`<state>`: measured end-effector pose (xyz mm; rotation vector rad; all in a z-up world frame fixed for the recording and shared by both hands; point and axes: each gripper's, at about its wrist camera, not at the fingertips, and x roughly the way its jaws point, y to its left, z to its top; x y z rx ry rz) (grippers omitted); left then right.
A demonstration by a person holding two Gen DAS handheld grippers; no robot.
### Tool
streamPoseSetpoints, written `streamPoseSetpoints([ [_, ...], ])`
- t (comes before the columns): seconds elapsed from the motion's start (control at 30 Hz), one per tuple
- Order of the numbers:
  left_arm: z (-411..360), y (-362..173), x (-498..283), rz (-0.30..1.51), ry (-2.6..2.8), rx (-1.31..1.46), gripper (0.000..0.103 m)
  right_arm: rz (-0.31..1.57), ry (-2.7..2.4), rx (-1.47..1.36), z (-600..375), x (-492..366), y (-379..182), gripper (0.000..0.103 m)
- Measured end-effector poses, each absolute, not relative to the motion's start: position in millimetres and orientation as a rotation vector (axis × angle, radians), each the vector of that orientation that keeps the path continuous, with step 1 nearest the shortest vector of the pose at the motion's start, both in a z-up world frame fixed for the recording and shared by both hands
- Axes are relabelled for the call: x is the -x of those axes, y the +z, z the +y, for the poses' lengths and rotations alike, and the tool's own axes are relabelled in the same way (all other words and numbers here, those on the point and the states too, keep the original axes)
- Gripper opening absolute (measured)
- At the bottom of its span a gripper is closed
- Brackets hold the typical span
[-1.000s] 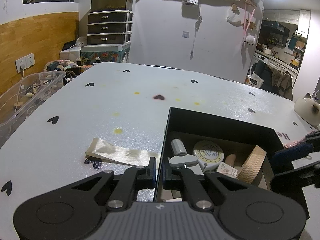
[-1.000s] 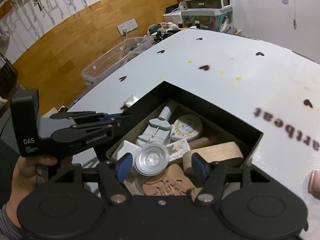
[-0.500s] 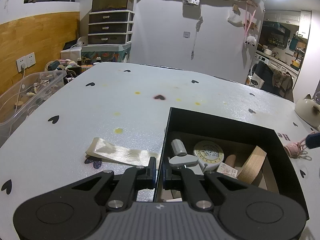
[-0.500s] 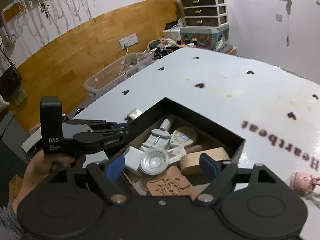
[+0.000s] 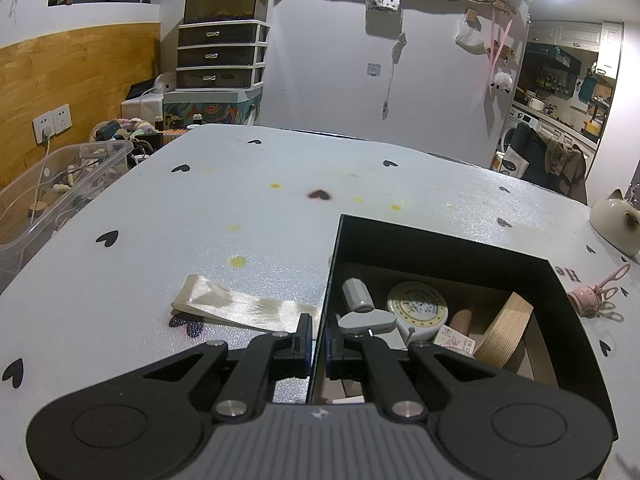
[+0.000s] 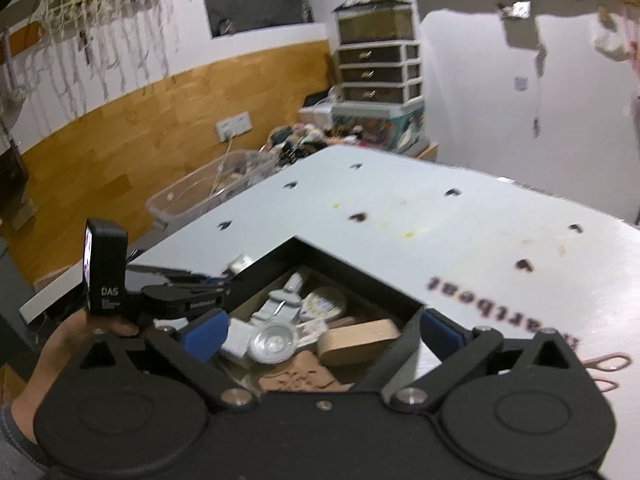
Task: Organize rigid objects
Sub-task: 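Withdraw the right gripper from the box toward the pink eyelash curler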
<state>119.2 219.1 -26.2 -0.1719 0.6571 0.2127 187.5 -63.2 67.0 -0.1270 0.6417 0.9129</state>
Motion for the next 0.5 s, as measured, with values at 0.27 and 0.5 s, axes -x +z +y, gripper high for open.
streamPoseSetpoints([
  [0.27, 219.2, -26.3, -119.0, 0.657, 0.212, 0.172, 0.005, 0.551, 0.684, 0.02, -113.1, -193.2, 63.4, 0.103],
  [0.5, 219.2, -26.1, -119.2, 0.657, 0.212, 0.172, 0.005, 0.589, 0.481, -0.083, -149.4, -208.0, 26.2, 0.103],
])
